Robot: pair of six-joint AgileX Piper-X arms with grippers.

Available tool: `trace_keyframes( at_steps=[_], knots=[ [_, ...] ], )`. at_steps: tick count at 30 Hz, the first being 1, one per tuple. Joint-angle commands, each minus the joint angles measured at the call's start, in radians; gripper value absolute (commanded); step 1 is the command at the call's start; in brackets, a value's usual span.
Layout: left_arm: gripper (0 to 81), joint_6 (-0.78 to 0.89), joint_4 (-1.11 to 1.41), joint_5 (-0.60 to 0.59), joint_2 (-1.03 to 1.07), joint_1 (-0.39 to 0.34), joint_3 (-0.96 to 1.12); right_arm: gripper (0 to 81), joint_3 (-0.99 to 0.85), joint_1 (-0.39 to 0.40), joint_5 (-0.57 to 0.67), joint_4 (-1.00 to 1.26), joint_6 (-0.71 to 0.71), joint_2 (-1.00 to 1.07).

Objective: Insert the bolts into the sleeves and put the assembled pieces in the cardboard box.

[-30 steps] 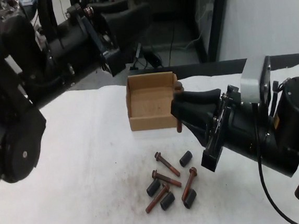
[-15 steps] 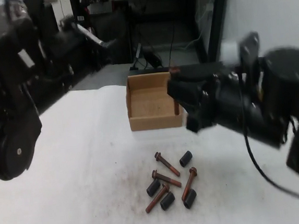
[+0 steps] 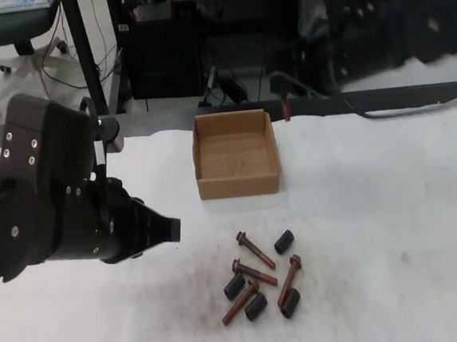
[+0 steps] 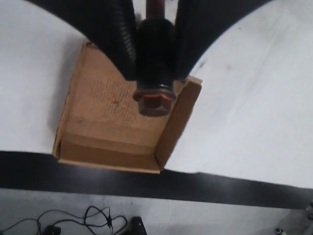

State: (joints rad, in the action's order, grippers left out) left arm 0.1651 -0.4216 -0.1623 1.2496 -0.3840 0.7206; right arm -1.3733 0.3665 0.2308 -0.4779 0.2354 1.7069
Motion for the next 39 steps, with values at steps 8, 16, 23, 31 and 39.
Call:
trace_keyframes(
  at_steps=[8,16,23,31,39],
  knots=[
    [0.3,-0.016,-0.007,0.013,-0.014,0.003,0.007,0.8,-0.402,-0.004,0.015,-0.199,0.007,0.324],
    [0.3,-0.016,-0.007,0.013,-0.014,0.003,0.007,0.8,-0.534,0.001,0.011,-0.243,0.069,0.476],
    [0.3,-0.016,-0.007,0.013,-0.014,0.003,0.007,0.8,-0.553,0.021,0.011,-0.180,0.072,0.556],
    [0.3,-0.016,-0.007,0.013,-0.014,0.003,0.007,17.7,-0.553,0.031,0.011,-0.085,0.072,0.565],
    [0.3,-0.016,-0.007,0.013,-0.014,0.003,0.007,30.3,-0.553,0.031,0.008,-0.085,0.072,0.565]
  ],
)
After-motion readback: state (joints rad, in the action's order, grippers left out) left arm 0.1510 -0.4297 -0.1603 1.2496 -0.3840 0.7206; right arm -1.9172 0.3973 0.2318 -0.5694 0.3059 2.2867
